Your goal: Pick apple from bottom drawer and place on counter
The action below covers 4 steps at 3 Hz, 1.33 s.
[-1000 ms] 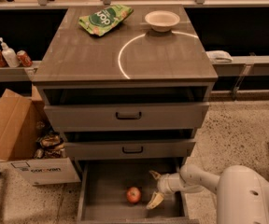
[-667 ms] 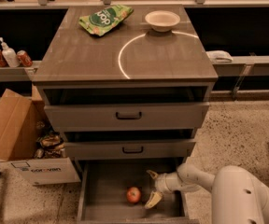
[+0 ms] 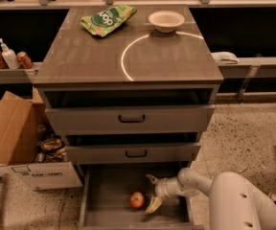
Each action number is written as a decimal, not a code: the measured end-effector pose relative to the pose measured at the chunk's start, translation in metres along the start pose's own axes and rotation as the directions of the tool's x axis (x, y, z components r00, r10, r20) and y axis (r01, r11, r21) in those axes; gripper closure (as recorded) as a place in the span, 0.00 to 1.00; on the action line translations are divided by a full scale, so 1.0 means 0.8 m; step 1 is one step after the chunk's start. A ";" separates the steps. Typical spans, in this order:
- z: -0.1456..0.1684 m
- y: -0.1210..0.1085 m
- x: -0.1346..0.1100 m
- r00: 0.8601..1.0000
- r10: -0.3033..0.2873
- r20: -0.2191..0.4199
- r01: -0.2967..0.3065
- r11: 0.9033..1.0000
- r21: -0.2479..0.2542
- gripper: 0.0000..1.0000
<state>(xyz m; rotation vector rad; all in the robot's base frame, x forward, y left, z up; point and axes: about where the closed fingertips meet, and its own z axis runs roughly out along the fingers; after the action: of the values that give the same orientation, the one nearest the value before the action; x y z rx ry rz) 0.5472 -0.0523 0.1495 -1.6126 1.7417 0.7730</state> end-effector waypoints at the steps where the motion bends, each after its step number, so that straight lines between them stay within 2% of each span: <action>1: 0.021 -0.004 0.000 0.999 -0.032 0.019 0.032 0.999 -0.003 0.00; 4: 0.057 0.009 -0.014 0.997 -0.062 0.054 0.065 0.997 -0.046 0.00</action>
Offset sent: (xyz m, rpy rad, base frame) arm 0.0088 0.0280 -0.0160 0.0531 -0.0540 0.0512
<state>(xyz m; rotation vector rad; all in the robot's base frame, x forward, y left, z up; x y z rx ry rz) 0.5435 -0.0094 0.1297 -1.6559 1.6385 0.8252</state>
